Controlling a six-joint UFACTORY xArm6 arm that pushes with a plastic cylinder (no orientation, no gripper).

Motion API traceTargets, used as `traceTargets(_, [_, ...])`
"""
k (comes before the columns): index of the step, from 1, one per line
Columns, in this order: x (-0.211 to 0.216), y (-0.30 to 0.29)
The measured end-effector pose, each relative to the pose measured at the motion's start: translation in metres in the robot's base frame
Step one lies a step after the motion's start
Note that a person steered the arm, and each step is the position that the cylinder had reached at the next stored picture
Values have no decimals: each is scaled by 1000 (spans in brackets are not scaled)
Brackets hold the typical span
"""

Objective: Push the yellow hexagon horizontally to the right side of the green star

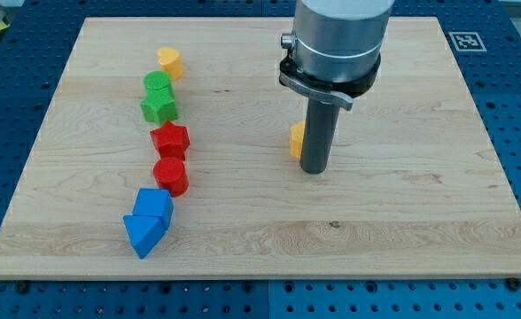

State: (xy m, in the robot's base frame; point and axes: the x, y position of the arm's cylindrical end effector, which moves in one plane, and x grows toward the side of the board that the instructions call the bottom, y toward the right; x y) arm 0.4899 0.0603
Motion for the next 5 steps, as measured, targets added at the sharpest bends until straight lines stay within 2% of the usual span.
traceTargets(3, [-83, -4])
traceTargets(4, [-105, -33])
traceTargets(5, [-106, -78])
